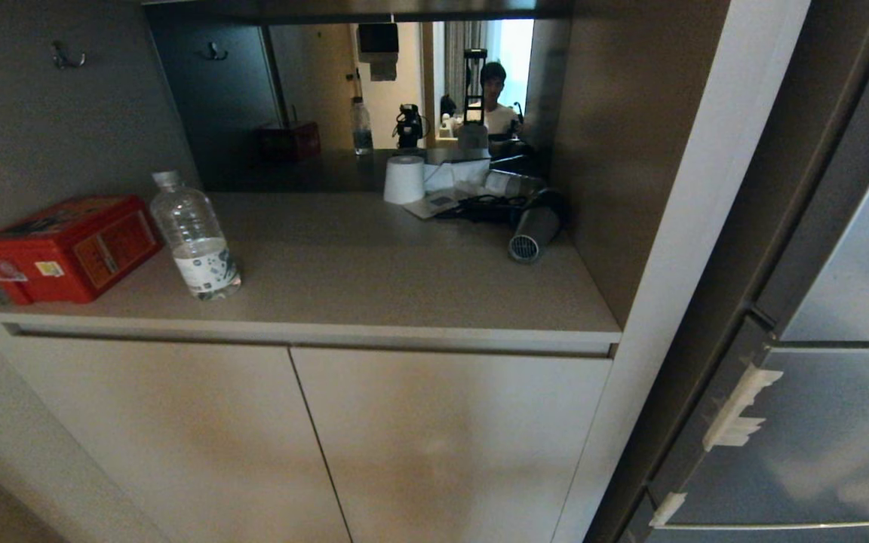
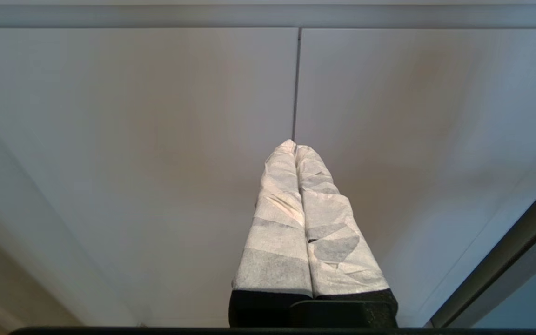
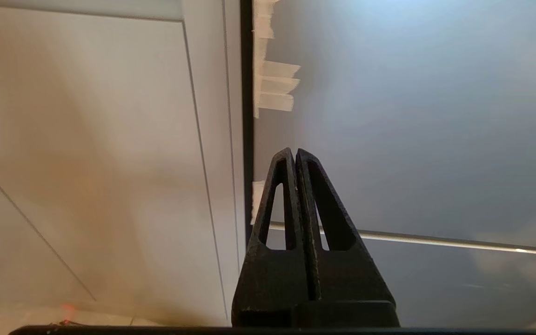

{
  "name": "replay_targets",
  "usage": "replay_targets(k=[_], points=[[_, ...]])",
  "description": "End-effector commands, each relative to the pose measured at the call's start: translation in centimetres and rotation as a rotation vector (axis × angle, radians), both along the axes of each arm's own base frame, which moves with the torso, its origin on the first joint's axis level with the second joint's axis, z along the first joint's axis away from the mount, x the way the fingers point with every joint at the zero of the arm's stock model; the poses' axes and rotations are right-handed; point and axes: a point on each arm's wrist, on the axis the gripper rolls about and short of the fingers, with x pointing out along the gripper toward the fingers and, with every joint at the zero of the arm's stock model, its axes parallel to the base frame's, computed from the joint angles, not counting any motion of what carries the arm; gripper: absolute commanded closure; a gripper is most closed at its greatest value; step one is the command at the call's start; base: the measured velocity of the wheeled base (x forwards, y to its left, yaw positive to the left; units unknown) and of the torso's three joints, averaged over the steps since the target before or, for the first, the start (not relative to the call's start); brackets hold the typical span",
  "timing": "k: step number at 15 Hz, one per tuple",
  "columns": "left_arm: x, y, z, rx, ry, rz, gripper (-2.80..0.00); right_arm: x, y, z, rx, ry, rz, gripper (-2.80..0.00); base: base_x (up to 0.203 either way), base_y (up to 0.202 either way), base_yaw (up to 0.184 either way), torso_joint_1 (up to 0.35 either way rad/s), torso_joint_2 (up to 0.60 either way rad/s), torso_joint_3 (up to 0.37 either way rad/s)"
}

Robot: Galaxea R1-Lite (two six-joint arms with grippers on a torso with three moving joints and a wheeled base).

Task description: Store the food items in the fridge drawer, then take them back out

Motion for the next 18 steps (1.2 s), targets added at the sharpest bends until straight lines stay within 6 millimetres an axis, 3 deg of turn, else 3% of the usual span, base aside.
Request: replay_targets(k=[1, 4, 18], points=[[0.08, 0.00, -0.29, 0.000, 0.010, 0.000, 0.00, 0.01, 0.00, 0.00, -0.001, 0.001, 0.001, 0.00, 0.000, 0.000, 0.000, 0.000, 0.00, 0.000], [0.08, 0.00, -0.29, 0.000, 0.010, 0.000, 0.00, 0.01, 0.00, 0.00, -0.002, 0.001, 0.001, 0.00, 0.002, 0.007, -0.073, 0.001, 0.00, 0.001], [0.08, 0.00, -0.29, 0.004, 0.010, -0.001, 0.00, 0.01, 0.00, 0.00, 0.000, 0.001, 0.001, 0.00, 0.000, 0.009, -0.174, 0.003, 0.00, 0.002]])
